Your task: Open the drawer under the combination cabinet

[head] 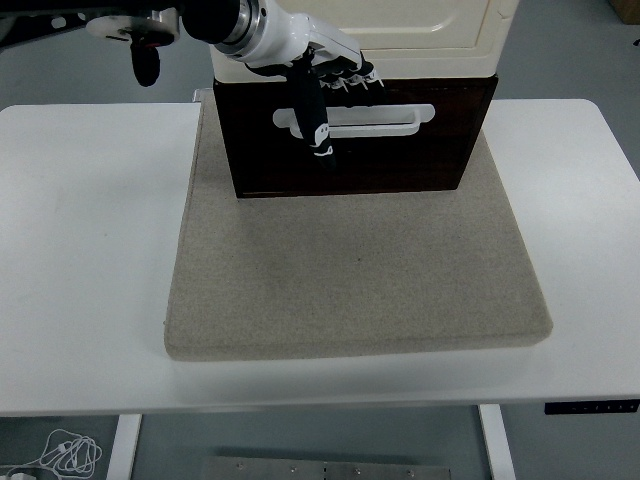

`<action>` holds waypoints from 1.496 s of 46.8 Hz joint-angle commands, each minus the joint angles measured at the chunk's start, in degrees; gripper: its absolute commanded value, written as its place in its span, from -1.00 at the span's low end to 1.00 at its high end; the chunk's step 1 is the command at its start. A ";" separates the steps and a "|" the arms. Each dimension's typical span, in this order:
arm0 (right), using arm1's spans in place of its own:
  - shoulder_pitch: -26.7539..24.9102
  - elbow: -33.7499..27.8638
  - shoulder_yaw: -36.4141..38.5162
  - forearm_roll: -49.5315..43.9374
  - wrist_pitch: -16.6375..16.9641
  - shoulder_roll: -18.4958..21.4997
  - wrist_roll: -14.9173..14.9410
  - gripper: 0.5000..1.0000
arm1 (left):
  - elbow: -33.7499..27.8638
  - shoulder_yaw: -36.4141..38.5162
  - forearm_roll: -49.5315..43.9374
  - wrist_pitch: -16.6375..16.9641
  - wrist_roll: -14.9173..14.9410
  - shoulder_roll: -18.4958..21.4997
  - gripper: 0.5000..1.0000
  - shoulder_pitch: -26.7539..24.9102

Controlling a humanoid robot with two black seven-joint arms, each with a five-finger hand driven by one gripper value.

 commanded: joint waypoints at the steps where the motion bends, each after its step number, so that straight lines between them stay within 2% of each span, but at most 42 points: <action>1: -0.01 0.00 0.00 0.00 0.00 0.00 0.07 0.70 | -0.04 0.49 0.01 -0.02 1.37 -0.28 1.00 -0.42; 6: -0.01 0.00 0.00 0.00 0.00 0.00 -0.02 0.70 | -0.22 0.58 -0.08 0.16 2.51 -1.16 1.00 -0.42; 21: -0.01 0.00 0.00 0.00 0.00 0.00 -0.02 0.70 | -0.48 0.58 -3.24 4.63 4.97 -3.80 1.00 -0.16; 27: -0.01 0.00 0.00 0.00 0.00 0.00 0.07 0.70 | -0.48 0.58 -4.30 5.69 5.15 -4.06 1.00 0.11; 34: -0.01 0.00 0.00 0.00 0.00 0.00 -0.02 0.70 | -0.40 0.58 -4.39 8.50 5.15 -4.24 1.00 0.81; 43: -0.01 0.00 0.00 0.00 0.00 0.00 0.07 0.70 | 0.13 0.58 -4.30 9.29 5.06 -4.94 1.00 1.78; 49: -0.10 0.00 0.00 0.00 0.00 0.00 -0.02 0.70 | 0.13 0.58 -4.21 11.14 4.97 -5.55 1.00 2.83; 70: -0.01 0.00 0.00 0.00 0.00 0.00 -0.02 0.70 | 0.83 0.58 -4.21 13.16 4.97 -5.99 1.00 3.36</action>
